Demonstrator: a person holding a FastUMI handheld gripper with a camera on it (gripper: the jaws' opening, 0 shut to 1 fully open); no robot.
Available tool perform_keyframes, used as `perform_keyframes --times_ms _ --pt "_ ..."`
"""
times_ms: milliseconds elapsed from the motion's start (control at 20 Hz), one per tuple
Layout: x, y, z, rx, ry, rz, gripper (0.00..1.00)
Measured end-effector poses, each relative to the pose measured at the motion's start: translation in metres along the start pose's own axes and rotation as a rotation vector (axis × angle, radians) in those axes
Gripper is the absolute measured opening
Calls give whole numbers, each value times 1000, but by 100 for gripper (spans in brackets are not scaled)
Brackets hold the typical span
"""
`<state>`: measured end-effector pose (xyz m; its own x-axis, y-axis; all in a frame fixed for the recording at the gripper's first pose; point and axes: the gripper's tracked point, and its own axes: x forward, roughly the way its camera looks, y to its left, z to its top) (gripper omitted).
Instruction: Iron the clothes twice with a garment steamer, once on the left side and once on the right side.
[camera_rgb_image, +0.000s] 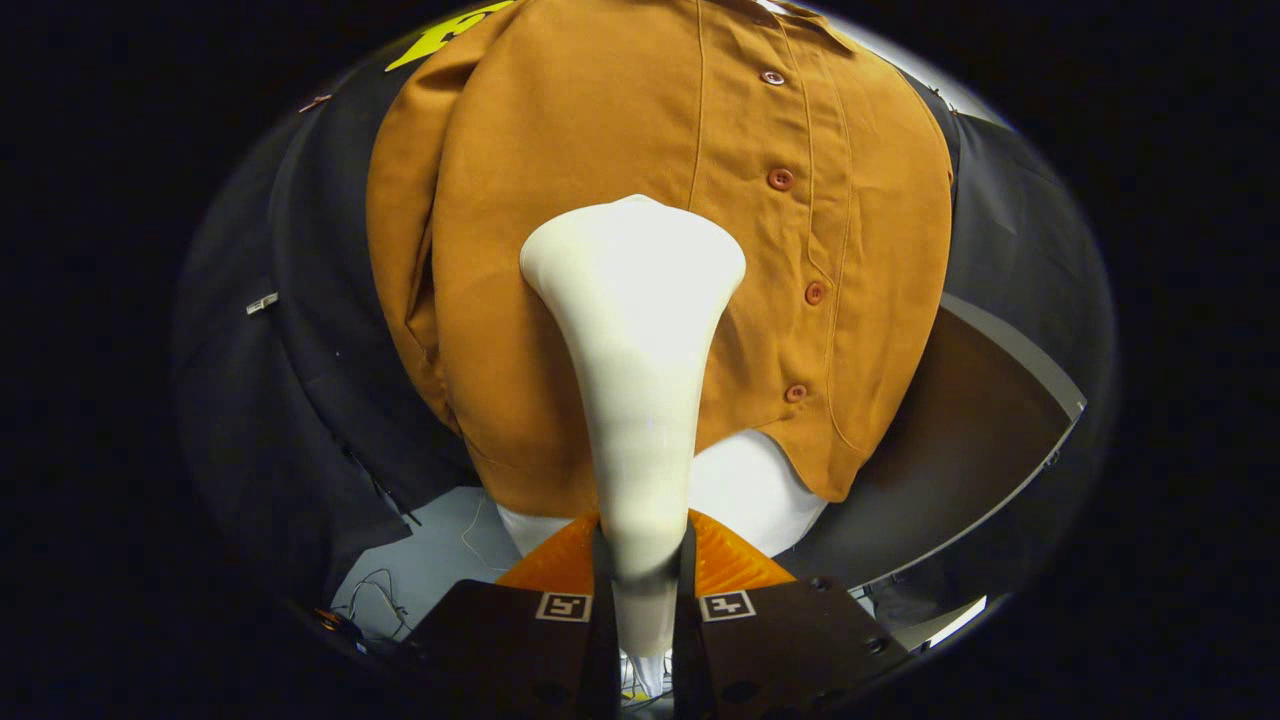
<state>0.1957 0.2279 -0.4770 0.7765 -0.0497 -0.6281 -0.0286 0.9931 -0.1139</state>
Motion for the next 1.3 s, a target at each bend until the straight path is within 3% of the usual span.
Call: perform_keyframes --times_ms 550,1300 --pt "-27 -24 -17 15 22 7 24" --pt "-136 -83 70 57 -174 31 24"
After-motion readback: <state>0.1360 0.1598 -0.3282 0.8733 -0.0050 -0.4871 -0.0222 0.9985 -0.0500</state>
